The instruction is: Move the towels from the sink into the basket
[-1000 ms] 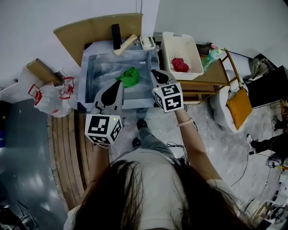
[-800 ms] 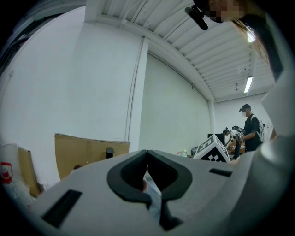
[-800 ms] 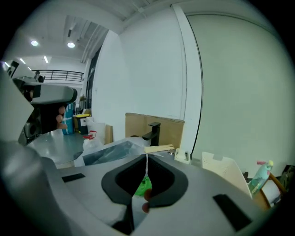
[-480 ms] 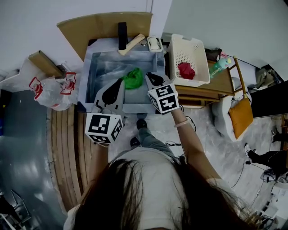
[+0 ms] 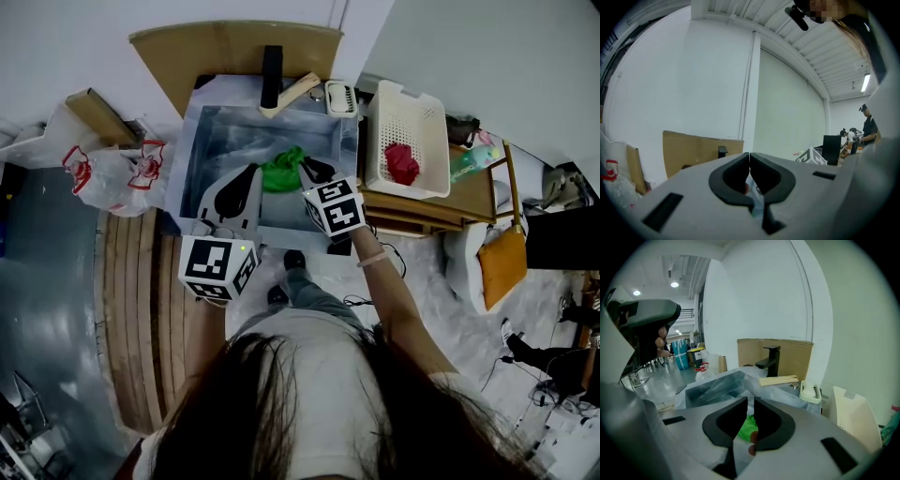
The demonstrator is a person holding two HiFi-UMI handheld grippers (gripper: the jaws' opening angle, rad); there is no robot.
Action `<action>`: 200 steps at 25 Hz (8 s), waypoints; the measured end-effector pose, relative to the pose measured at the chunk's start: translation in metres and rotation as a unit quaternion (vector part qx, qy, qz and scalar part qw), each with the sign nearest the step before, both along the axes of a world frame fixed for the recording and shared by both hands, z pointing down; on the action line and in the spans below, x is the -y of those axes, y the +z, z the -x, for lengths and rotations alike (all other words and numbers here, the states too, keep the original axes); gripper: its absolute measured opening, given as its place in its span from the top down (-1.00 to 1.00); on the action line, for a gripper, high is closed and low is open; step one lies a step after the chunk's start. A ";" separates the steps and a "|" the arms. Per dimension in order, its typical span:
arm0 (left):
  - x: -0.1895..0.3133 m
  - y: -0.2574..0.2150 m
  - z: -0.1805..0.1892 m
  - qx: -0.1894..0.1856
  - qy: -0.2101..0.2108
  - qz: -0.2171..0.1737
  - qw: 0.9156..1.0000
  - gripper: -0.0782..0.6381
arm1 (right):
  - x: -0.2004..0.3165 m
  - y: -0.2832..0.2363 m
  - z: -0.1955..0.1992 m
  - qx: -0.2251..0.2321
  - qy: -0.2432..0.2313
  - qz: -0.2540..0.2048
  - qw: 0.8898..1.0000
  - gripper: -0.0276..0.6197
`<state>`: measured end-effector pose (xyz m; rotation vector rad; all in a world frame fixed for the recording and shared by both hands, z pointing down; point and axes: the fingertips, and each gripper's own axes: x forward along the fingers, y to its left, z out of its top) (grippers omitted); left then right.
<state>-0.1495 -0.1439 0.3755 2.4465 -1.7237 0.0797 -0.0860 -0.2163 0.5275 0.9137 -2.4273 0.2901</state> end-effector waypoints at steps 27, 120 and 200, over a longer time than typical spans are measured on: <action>0.059 0.035 0.030 -0.014 -0.047 0.039 0.998 0.76 | 0.040 0.121 0.049 -0.069 -0.044 0.119 0.989 0.19; -0.060 -0.010 0.041 -0.018 -0.021 -0.009 1.000 0.76 | -0.052 -0.015 0.024 0.023 0.064 -0.016 0.998 0.55; 0.090 -0.006 -0.270 -0.015 0.177 -0.003 0.984 0.76 | 0.051 -0.066 -0.285 0.027 0.172 -0.102 0.979 0.55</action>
